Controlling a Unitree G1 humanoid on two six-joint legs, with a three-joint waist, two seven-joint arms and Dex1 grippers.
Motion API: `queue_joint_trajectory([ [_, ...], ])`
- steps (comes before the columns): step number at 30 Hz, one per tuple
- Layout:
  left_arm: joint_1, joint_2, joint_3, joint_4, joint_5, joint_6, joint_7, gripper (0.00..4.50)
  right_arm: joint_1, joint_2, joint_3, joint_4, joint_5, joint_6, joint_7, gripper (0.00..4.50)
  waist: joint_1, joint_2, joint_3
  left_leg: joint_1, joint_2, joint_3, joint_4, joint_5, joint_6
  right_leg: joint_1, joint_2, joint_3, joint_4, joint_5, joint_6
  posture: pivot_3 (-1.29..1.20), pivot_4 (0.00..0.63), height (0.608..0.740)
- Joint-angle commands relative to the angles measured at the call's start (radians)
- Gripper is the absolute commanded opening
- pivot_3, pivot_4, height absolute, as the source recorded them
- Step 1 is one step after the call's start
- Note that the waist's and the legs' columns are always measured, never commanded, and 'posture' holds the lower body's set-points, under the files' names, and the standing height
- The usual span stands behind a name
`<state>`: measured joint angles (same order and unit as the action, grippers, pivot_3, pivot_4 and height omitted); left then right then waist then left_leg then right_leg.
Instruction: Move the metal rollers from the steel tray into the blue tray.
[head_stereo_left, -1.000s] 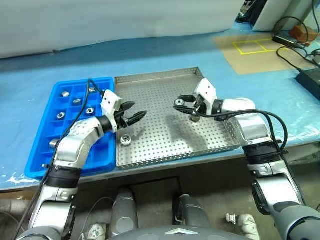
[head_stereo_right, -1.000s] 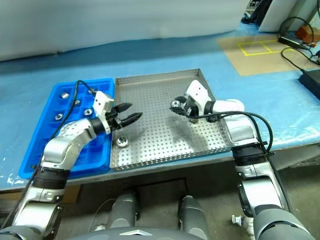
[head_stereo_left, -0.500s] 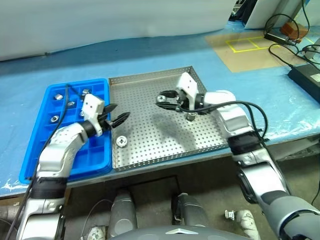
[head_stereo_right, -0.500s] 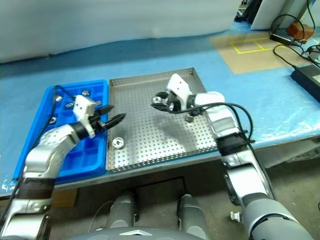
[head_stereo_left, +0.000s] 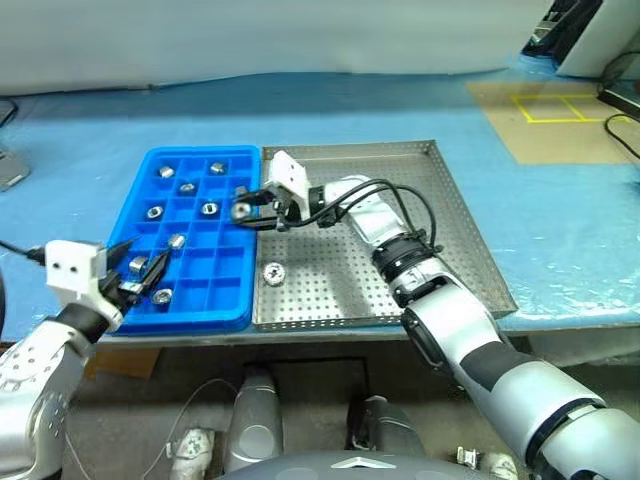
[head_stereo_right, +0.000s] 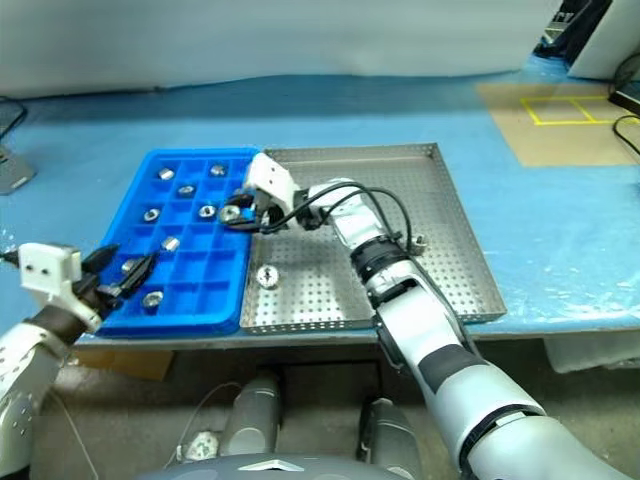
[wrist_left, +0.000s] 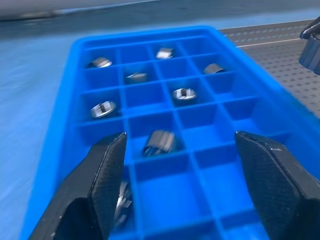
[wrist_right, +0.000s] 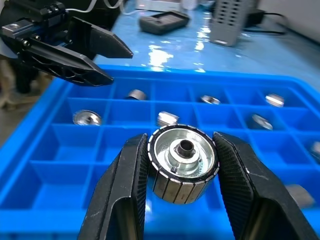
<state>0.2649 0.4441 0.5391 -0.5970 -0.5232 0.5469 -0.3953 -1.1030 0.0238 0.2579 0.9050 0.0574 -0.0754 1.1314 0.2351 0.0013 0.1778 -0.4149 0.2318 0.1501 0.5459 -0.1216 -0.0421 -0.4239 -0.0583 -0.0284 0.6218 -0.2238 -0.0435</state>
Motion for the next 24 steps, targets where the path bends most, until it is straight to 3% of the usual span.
queue_joint_trajectory([
  [1,0.053,-0.023,0.056,-0.101,-0.027,-0.007,0.040,3.67,-0.055,0.032,-0.012,0.040,0.001,-0.053,0.022,1.62,0.031,0.001,0.000,0.000,0.001,0.000,-0.001,0.000,0.000,0.000,0.000,0.000,0.000,0.000,0.000,0.67,0.150,0.740],
  [7,0.115,-0.059,0.057,-0.145,-0.037,-0.019,0.074,3.67,-0.103,0.069,-0.040,0.164,-0.019,-0.090,-0.011,1.62,0.113,0.002,0.001,0.002,0.003,-0.002,-0.004,0.000,0.000,-0.002,0.001,0.003,0.001,-0.004,0.007,0.68,0.150,0.740],
  [13,0.074,-0.045,0.016,-0.119,-0.041,-0.010,0.080,3.67,-0.108,0.087,-0.039,0.230,-0.058,-0.118,-0.042,1.62,0.168,0.004,0.003,0.004,0.003,-0.003,-0.005,0.000,-0.001,-0.003,0.001,0.006,0.001,-0.005,0.008,0.64,0.150,0.740],
  [23,-0.034,0.001,-0.051,-0.039,-0.033,0.000,0.057,3.67,-0.067,0.068,-0.029,0.230,-0.115,-0.142,-0.087,1.62,0.166,0.004,0.002,0.004,0.002,-0.002,-0.005,0.000,-0.002,-0.004,0.003,0.007,0.002,-0.004,0.008,0.55,0.150,0.740],
  [24,-0.043,0.005,-0.059,-0.028,-0.030,-0.001,0.054,3.67,-0.059,0.065,-0.024,0.223,-0.118,-0.138,-0.080,1.97,0.165,0.004,0.002,0.004,0.002,-0.002,-0.005,0.000,-0.002,-0.004,0.004,0.007,0.002,-0.004,0.008,0.54,0.150,0.740],
])
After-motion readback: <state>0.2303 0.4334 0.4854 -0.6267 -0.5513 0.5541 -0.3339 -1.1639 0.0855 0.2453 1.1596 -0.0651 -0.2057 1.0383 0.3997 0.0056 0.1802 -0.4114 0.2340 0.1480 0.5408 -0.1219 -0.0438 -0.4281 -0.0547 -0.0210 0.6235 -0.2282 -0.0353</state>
